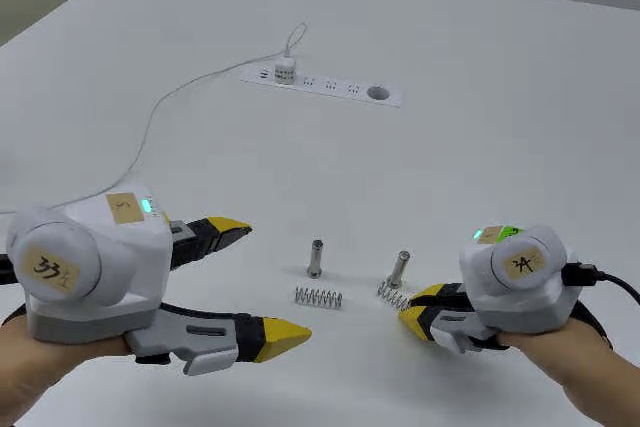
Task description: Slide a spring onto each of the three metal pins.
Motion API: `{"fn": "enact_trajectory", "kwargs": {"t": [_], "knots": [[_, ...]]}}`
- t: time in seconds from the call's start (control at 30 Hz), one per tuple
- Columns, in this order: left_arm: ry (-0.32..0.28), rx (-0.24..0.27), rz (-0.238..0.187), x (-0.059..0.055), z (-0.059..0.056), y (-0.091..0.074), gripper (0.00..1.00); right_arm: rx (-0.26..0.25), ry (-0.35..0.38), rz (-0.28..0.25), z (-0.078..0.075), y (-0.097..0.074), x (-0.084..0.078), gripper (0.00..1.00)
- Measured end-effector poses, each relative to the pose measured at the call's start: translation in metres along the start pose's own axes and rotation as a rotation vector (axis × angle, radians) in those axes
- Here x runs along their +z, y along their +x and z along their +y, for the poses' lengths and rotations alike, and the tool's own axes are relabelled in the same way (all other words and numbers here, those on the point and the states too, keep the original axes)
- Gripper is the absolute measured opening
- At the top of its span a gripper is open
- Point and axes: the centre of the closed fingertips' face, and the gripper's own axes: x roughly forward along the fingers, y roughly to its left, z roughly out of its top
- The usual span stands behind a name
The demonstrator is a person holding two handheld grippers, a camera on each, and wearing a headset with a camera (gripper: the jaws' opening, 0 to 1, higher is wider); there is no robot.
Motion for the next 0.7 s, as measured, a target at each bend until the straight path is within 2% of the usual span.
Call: {"fn": "enact_trajectory", "kwargs": {"t": [0.17, 0.23, 0.33, 0.5, 0.7], "knots": [[0.004, -0.001, -0.002, 0.001, 0.0, -0.002, 0.75, -0.012, -0.011, 0.0, 0.001, -0.005, -0.003, 0.1], [0.005, 0.0, -0.001, 0.001, 0.0, -0.002, 0.75, 0.015, -0.005, -0.005, 0.005, -0.009, -0.002, 0.1], [0.01, -0.004, 0.0, 0.001, -0.001, -0.002, 0.75, 0.025, -0.024, -0.013, 0.008, -0.016, 0.001, 0.1], [0.026, -0.02, -0.007, 0.006, -0.005, 0.001, 0.74, 0.035, -0.066, -0.026, 0.014, -0.03, 0.011, 0.1], [0.062, -0.058, -0.012, 0.014, -0.015, 0.009, 0.72, 0.063, -0.132, -0.046, 0.026, -0.052, 0.029, 0.1]]}}
